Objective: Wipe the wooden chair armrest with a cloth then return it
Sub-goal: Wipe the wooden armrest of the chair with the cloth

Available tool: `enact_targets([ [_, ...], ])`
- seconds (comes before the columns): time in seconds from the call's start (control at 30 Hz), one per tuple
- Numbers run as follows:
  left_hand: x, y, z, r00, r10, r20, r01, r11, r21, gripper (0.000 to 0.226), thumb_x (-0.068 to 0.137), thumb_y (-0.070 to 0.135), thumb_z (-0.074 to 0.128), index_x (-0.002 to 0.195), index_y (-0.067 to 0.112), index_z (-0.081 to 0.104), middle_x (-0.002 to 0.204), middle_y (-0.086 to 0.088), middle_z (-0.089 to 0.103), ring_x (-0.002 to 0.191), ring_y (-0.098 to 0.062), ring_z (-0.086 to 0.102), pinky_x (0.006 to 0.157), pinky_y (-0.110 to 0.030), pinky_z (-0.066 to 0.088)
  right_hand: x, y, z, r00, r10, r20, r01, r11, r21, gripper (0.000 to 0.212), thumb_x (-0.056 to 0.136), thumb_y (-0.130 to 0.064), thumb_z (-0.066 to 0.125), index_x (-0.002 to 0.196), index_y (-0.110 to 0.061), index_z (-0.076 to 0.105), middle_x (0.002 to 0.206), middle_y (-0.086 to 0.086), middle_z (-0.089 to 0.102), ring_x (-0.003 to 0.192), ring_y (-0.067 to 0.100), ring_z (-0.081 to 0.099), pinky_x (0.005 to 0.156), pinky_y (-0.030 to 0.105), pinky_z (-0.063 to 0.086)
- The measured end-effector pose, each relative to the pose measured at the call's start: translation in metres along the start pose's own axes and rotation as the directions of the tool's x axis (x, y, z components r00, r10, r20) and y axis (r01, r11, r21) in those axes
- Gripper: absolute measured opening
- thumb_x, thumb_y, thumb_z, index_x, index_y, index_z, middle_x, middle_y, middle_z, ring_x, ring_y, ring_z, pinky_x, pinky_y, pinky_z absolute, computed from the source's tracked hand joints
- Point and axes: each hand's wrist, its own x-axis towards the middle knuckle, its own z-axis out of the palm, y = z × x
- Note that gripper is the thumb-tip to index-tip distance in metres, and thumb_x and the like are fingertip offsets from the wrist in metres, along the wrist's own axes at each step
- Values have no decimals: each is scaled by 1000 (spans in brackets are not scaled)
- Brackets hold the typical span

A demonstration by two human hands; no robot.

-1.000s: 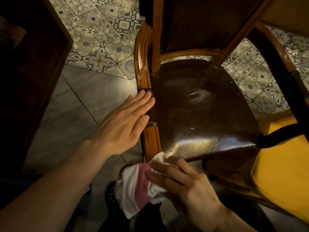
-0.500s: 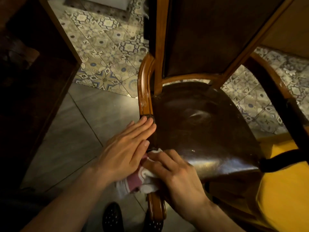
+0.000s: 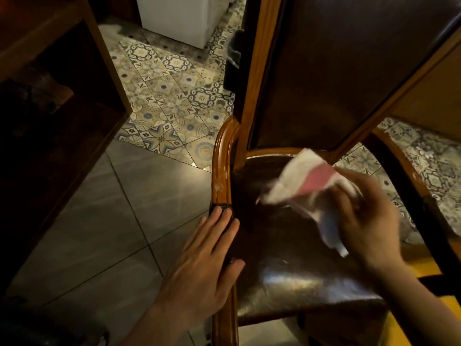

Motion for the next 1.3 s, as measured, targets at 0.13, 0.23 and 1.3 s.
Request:
enact_targets([
  [0.13,-1,6,5,1000,0,11,0,1000,7,73,102,58,27,161,17,13,170,-2,3,156,-19,-2,123,-38,5,30,-36,57,947,-263,185,263,965,22,42,95,-13,58,135,-23,62,123,7,61,113,24,61,94,48,52],
  [0.23,-3,7,8,1000,8,6,-8,1000,-14,74,102,54,34,160,13,14,170,-5,5,156,-22,1,123,-41,10,27,-48,96,826,-352,439,404,915,-25,47,98,-23,59,145,-30,54,138,1,54,127,24,51,97,48,51],
  [1.3,-1,-4,-1,999,9,51,-1,988,-154,73,103,59,26,161,20,7,170,7,-6,156,-13,-2,123,-31,-1,80,-52,150,689,-387,613,425,900,91,44,99,-17,64,143,-23,58,157,7,46,152,28,30,123,47,29],
])
